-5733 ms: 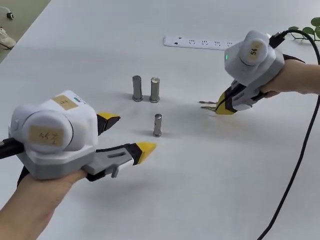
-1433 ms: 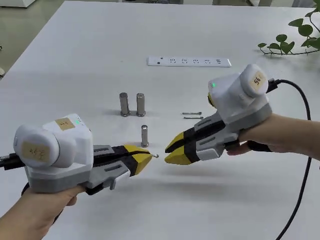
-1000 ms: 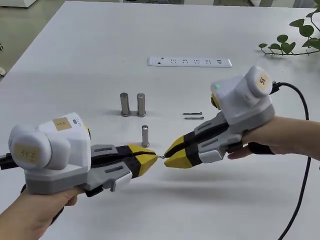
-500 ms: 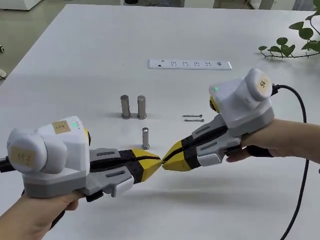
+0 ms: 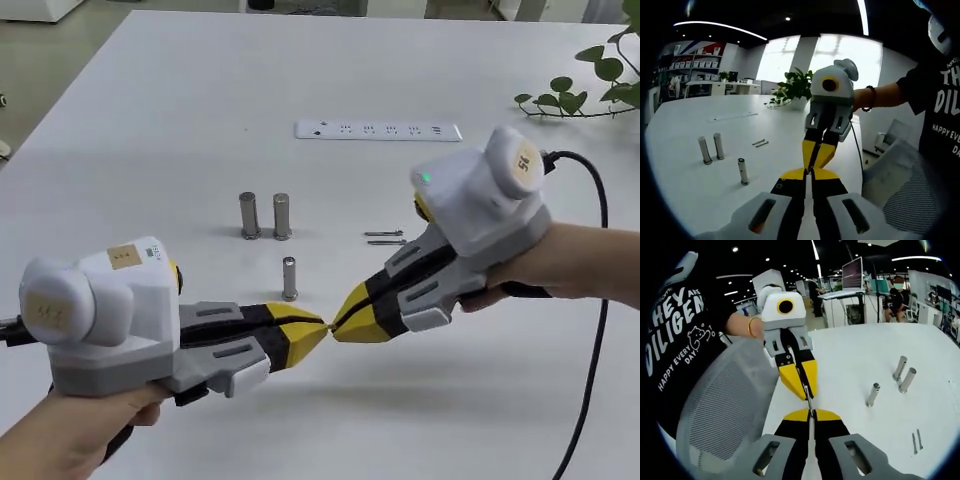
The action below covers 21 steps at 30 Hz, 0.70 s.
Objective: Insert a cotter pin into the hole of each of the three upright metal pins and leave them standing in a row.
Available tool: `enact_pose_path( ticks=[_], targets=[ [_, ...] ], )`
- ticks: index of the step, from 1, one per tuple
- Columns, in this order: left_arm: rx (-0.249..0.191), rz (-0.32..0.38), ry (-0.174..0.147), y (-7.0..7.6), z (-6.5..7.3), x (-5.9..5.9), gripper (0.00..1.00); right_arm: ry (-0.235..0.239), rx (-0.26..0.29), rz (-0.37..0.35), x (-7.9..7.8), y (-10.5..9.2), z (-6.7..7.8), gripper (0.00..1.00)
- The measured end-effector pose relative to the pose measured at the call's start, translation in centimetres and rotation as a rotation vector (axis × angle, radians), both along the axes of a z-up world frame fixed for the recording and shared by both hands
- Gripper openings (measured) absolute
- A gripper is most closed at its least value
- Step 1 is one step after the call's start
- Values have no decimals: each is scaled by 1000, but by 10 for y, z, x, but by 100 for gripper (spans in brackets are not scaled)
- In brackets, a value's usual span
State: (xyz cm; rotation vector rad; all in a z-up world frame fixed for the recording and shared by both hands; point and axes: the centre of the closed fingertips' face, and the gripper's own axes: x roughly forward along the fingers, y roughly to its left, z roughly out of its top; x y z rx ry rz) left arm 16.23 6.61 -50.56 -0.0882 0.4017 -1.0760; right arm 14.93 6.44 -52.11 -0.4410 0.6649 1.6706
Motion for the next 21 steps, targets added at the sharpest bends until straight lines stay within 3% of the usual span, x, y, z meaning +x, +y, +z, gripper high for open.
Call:
enact_pose_path(
  ticks=[8,15,21],
  targets=[
    [27,11,-8,1,-3,3,3,-29,-47,33,4,-4,-5,0],
    [52,51,-10,6,-8,8,8,-85,-112,45,12,-6,-8,0],
    [64,94,-15,13,-10,15,11,-105,-170,2,27,-9,-12,0]
  ],
)
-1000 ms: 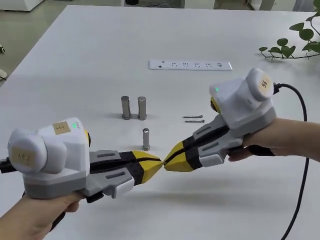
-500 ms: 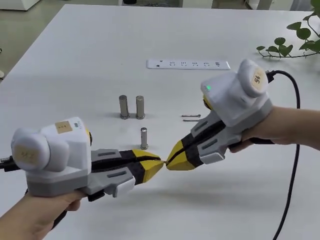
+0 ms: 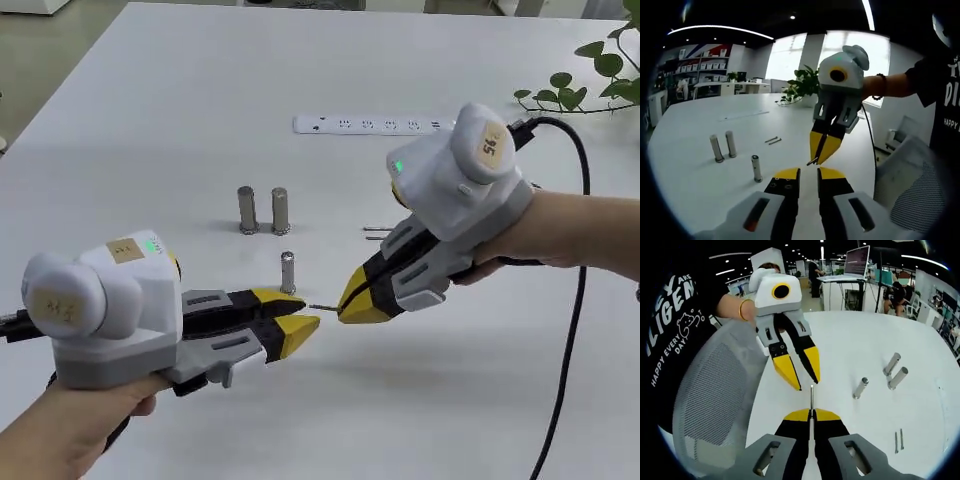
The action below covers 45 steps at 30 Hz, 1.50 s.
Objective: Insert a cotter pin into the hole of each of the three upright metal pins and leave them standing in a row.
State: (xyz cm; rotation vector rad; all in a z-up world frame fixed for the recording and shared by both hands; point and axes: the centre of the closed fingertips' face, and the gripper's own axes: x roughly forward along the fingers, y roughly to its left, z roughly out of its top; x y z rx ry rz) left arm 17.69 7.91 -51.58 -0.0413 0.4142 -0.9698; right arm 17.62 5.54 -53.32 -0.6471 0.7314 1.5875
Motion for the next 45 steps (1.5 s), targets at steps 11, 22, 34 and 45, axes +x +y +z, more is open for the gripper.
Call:
enact_pose_path(
  ticks=[11,22,34,45],
  targets=[
    [79,137,-41,22,-9,20,19,-24,-80,-71,19,-6,-5,0],
    [133,265,-50,28,-23,47,27,-64,-170,-112,40,-12,-16,0],
    [224,315,-60,36,-44,64,25,-74,-207,-115,51,-7,-23,0],
    [247,323,-54,28,-56,81,22,-116,-230,-78,62,1,-23,0]
  ],
)
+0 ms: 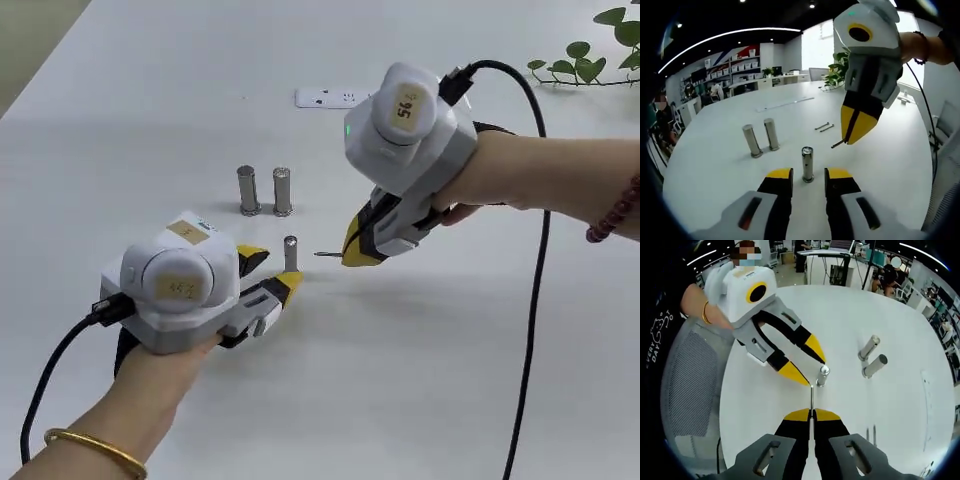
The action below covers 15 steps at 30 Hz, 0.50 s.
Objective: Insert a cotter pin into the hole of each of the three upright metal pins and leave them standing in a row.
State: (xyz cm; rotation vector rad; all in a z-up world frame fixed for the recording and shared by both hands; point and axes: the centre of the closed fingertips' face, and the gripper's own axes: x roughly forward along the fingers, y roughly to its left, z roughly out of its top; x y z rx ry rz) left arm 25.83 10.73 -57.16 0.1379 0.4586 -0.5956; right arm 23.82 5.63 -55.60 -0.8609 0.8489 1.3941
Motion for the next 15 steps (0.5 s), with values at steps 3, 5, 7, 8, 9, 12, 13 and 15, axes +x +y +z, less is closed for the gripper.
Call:
enact_pose_path(
  ticks=[3,5,7,8,9,12,13,15],
  targets=[
    [-16,13,10,-2,-2,4,21,9,9,-8,2,4,1,0],
    [-14,18,18,-3,-5,6,21,8,8,-5,3,6,1,0],
    [-8,20,25,-3,-8,8,19,6,4,-4,5,7,0,0],
    [-12,22,27,-3,-9,9,19,5,1,-5,5,8,-1,0],
    [-18,24,31,-3,-10,10,18,1,-2,-5,7,9,-2,0],
    [-24,26,40,-4,-12,11,18,1,-3,-11,9,10,-3,0],
    [-24,23,42,-5,-13,11,17,1,-3,-12,10,10,-3,0],
    [-20,16,42,-6,-14,11,16,2,-4,-14,12,11,-4,0]
  ],
)
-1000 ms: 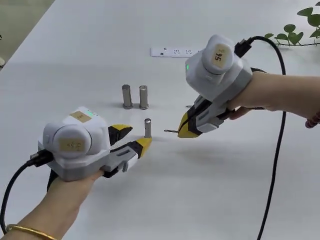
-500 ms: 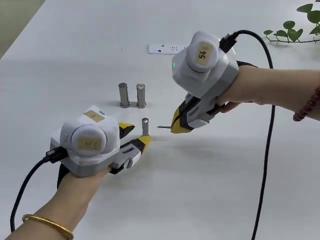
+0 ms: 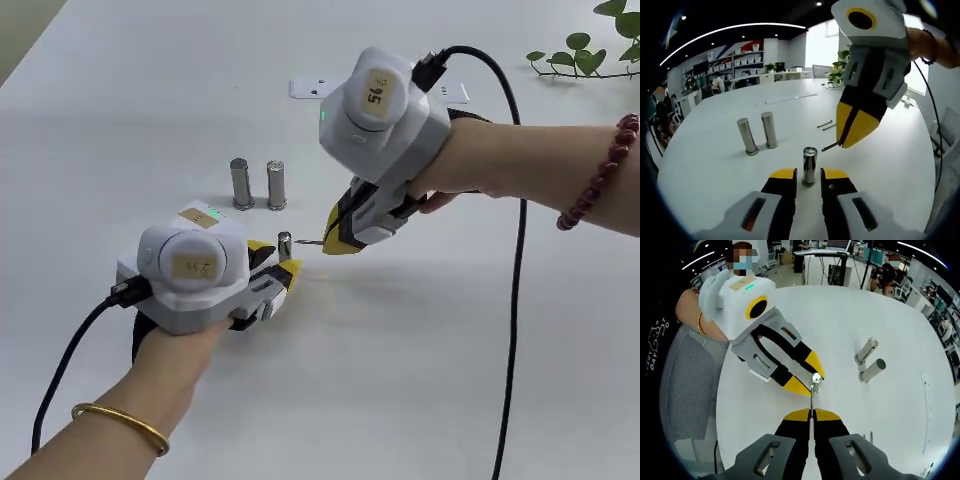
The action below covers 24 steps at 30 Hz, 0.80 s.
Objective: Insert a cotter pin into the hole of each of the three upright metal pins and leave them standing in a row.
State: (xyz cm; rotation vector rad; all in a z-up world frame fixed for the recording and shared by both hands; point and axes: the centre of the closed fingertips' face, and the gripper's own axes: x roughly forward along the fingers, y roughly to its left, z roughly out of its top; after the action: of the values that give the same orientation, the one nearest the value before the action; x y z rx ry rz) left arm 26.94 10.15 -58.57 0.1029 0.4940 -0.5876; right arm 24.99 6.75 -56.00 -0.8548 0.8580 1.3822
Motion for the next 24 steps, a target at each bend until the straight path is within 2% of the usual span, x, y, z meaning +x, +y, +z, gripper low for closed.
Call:
enact_pose_path(
  ticks=[7,12,24],
  targets=[
    [-7,-2,6,-2,-2,1,9,-19,-6,0,3,1,-1,0],
    [6,-5,7,-1,-5,1,7,-22,-7,3,3,2,-1,0],
    [24,-21,-5,-2,-4,-1,6,-28,-11,11,5,5,-3,0]
  ],
)
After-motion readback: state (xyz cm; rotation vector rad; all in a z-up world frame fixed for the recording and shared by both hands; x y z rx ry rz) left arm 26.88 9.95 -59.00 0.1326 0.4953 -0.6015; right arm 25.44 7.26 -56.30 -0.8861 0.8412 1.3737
